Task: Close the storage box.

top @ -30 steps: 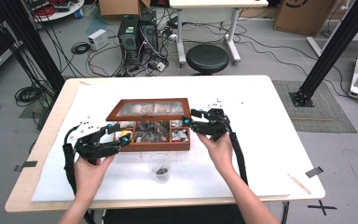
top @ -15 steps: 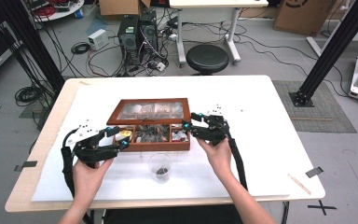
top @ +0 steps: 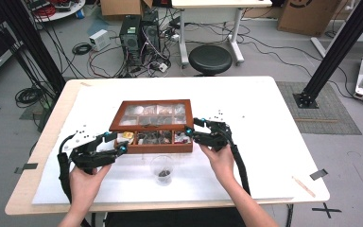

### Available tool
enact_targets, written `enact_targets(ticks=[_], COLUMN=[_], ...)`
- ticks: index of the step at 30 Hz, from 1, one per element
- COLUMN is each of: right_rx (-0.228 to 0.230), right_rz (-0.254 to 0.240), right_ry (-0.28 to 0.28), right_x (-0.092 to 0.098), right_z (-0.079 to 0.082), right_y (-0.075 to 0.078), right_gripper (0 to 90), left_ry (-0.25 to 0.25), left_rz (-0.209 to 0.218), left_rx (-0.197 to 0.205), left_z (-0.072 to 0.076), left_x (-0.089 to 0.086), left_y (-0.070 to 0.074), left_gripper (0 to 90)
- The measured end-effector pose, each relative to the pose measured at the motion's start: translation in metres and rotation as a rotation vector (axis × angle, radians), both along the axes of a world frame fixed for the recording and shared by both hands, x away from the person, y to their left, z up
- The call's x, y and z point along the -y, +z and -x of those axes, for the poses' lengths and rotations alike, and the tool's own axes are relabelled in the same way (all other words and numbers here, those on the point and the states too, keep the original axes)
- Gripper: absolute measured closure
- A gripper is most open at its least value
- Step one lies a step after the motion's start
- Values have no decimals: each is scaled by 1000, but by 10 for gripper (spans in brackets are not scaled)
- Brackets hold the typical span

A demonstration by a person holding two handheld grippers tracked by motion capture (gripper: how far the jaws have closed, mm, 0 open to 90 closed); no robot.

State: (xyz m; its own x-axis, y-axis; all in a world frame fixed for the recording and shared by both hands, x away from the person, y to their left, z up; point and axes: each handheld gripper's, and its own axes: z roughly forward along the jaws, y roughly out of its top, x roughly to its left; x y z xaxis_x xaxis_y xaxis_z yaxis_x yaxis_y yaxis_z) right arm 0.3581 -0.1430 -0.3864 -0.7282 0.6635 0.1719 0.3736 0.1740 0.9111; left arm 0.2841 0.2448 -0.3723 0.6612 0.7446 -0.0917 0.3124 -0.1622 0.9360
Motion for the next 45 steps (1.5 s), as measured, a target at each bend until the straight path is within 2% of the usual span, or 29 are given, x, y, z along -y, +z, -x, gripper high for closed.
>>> enact_targets(ticks=[1, 2, 3, 4, 7, 9, 16, 24, 33, 41, 45], right_rx=[0, 4, 11, 18, -22, -28, -31, -35, -11, 19, 43], right_rz=[2, 3, 29, 43, 52, 60, 101, 123, 147, 142, 141], right_ry=[3, 2, -25, -35, -44, -41, -18, -15, -11, -4, -21], right_x=[0, -1, -2, -2, -1, -1, -7, -7, 1, 22, 37], right_z=[0, 1, 2, 1, -2, -2, 2, 6, 13, 24, 29], right_y=[-1, -2, -3, -6, -16, -19, -23, -28, -22, -11, -7], right_gripper=[487, 554, 601, 586, 587, 587, 585, 580, 532, 451, 412], left_ry=[0, -1, 1, -1, -1, -1, -3, -1, 15, 32, 37], left_rz=[2, 1, 0, 1, 3, 4, 4, 5, 0, -13, -23], left_rx=[-2, -1, 0, 1, 5, 6, 4, 16, 34, 62, 73], left_z=[0, 0, 1, 1, 2, 2, 1, 0, -3, -7, -9], left_x=[0, 0, 0, -1, -1, -1, -2, -4, -8, -12, -11], left_y=[0, 0, 0, 0, 0, 0, -2, -4, -6, -7, -8], left_gripper=[404, 404, 404, 404, 404, 404, 404, 404, 403, 391, 371])
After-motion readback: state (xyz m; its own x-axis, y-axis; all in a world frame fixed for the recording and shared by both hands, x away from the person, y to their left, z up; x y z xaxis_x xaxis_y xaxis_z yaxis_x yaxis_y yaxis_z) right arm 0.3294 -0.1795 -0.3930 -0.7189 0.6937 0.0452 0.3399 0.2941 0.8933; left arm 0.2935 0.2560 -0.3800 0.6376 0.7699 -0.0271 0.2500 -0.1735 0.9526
